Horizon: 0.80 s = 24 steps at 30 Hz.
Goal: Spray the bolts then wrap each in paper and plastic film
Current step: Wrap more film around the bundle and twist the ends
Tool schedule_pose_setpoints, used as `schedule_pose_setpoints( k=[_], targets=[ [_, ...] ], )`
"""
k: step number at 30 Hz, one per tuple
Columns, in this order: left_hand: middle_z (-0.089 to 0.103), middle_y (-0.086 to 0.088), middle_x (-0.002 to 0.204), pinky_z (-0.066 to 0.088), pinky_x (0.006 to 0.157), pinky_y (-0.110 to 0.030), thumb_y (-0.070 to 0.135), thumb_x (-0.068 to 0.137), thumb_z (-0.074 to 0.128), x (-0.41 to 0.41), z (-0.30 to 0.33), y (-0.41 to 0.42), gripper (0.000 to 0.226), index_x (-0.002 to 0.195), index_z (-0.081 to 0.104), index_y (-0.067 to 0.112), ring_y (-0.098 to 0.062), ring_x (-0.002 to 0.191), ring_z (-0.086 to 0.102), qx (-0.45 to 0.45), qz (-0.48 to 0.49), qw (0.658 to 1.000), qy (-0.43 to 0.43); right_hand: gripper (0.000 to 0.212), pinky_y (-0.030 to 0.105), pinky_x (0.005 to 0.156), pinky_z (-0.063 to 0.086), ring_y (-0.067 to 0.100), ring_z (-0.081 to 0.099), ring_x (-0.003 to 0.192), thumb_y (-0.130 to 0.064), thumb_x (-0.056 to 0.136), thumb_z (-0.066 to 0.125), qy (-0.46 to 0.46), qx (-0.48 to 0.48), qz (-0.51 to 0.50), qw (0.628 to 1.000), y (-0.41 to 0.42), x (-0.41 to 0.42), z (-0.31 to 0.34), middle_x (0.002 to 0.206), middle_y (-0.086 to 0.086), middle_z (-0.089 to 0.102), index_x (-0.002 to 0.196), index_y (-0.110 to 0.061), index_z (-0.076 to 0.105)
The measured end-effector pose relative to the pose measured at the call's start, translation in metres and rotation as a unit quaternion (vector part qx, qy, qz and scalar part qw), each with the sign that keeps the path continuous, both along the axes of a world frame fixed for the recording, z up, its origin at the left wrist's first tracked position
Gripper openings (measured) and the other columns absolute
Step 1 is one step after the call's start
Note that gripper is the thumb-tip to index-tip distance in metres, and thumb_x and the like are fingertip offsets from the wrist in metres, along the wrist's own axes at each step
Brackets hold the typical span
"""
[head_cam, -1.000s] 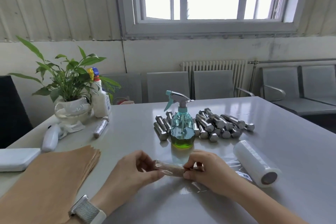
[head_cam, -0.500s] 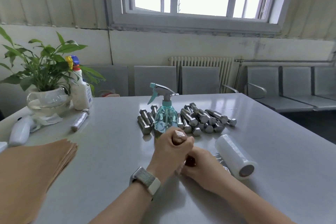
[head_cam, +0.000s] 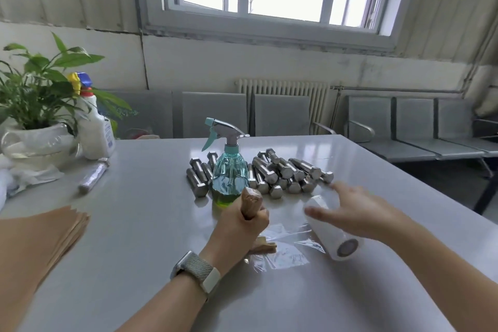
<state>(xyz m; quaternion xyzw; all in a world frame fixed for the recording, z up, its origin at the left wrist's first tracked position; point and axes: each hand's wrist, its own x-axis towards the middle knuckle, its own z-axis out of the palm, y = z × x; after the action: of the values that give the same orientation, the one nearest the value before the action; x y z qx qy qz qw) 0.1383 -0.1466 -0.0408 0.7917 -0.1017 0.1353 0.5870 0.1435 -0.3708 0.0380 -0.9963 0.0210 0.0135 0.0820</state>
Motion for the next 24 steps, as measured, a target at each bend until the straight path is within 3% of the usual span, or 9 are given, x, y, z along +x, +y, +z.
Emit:
schedule_pose_setpoints(
  k=[2, 5, 7, 9, 11, 14, 17, 21, 24],
  targets=[
    [0.044, 0.004, 0.060, 0.036, 0.056, -0.024, 0.022, 0.088, 0.059, -0.001, 0.000, -0.001, 0.023, 0.082, 0.054, 0.000, -0.010, 0.055, 0.038, 0.017, -0.009, 1.000, 0.012, 0.102, 0.037, 0.072, 0.060, 0.021, 0.064, 0.103, -0.083, 0.070, 0.058, 0.103, 0.087, -0.003, 0.991, 0.002, 0.002, -0.009, 0.136, 0.004, 0.052, 0.147, -0.024, 0.029],
    [0.043, 0.011, 0.057, 0.041, 0.056, -0.026, 0.031, 0.090, 0.060, -0.001, 0.000, -0.003, 0.028, 0.073, 0.048, 0.012, -0.008, 0.053, 0.040, 0.043, -0.014, 0.999, 0.031, 0.081, 0.039, 0.083, 0.058, 0.023, 0.063, 0.105, -0.062, 0.075, 0.073, 0.096, 0.153, -0.015, 0.983, 0.000, 0.009, -0.016, 0.126, 0.005, 0.057, 0.135, -0.016, 0.044],
    [0.042, 0.011, 0.058, 0.049, 0.054, -0.027, 0.034, 0.091, 0.063, -0.003, 0.003, -0.006, 0.034, 0.071, 0.046, 0.012, -0.005, 0.050, 0.043, -0.003, -0.057, 0.997, 0.055, 0.064, 0.030, 0.063, 0.058, 0.020, 0.069, 0.080, -0.057, 0.067, 0.075, 0.119, 0.240, -0.027, 0.963, -0.002, 0.009, -0.008, 0.102, 0.006, 0.065, 0.114, -0.017, 0.058],
    [0.042, 0.013, 0.056, 0.043, 0.052, -0.024, 0.040, 0.090, 0.066, -0.003, 0.005, -0.009, 0.040, 0.069, 0.045, 0.014, -0.004, 0.049, 0.042, 0.015, -0.083, 0.995, 0.043, 0.069, 0.025, 0.052, 0.051, 0.018, 0.067, 0.065, -0.058, 0.053, 0.073, 0.127, 0.321, -0.004, 0.939, 0.003, 0.007, 0.009, 0.089, 0.007, 0.066, 0.107, -0.017, 0.063],
    [0.041, 0.013, 0.055, 0.035, 0.055, -0.027, 0.042, 0.088, 0.066, -0.005, 0.007, -0.011, 0.040, 0.067, 0.042, 0.018, -0.007, 0.053, 0.037, 0.040, -0.093, 0.995, 0.025, 0.078, 0.026, 0.055, 0.050, 0.019, 0.065, 0.063, -0.060, 0.046, 0.071, 0.116, 0.328, 0.025, 0.937, 0.014, 0.010, 0.023, 0.086, 0.009, 0.064, 0.107, -0.013, 0.063],
    [0.054, -0.001, 0.069, 0.055, 0.065, -0.035, 0.033, 0.084, 0.069, -0.005, 0.009, -0.013, 0.028, 0.075, 0.053, 0.011, -0.013, 0.063, 0.053, -0.055, -0.126, 0.988, 0.062, 0.059, 0.028, 0.056, 0.052, 0.020, 0.065, 0.061, -0.053, 0.065, 0.075, 0.116, 0.324, 0.049, 0.938, 0.034, 0.015, 0.039, 0.083, 0.011, 0.065, 0.102, -0.009, 0.062],
    [0.065, 0.002, 0.058, 0.046, 0.046, -0.017, 0.039, 0.087, 0.063, -0.009, 0.011, -0.008, 0.035, 0.077, 0.057, 0.007, -0.007, 0.045, 0.058, -0.029, -0.130, 0.990, 0.054, 0.044, 0.025, 0.051, 0.050, 0.019, 0.063, 0.055, -0.043, 0.076, 0.075, 0.125, 0.331, 0.061, 0.933, 0.045, 0.019, 0.049, 0.079, 0.010, 0.065, 0.101, -0.008, 0.062],
    [0.049, 0.006, 0.044, 0.039, 0.046, -0.025, 0.057, 0.080, 0.063, -0.011, 0.011, -0.003, 0.046, 0.065, 0.044, 0.018, -0.014, 0.038, 0.046, -0.002, -0.092, 0.995, 0.026, 0.040, 0.024, 0.049, 0.047, 0.019, 0.059, 0.053, -0.038, 0.077, 0.074, 0.132, 0.356, 0.040, 0.924, 0.046, 0.017, 0.052, 0.080, 0.010, 0.063, 0.102, -0.008, 0.063],
    [0.037, 0.013, 0.051, 0.030, 0.045, -0.024, 0.057, 0.080, 0.066, -0.013, 0.013, 0.000, 0.036, 0.071, 0.045, 0.029, -0.006, 0.042, 0.032, -0.025, -0.114, 0.993, 0.024, 0.041, 0.031, 0.061, 0.052, 0.027, 0.059, 0.071, -0.027, 0.080, 0.074, 0.161, 0.410, 0.033, 0.897, 0.040, 0.013, 0.051, 0.087, 0.014, 0.061, 0.110, -0.002, 0.061]
  ],
)
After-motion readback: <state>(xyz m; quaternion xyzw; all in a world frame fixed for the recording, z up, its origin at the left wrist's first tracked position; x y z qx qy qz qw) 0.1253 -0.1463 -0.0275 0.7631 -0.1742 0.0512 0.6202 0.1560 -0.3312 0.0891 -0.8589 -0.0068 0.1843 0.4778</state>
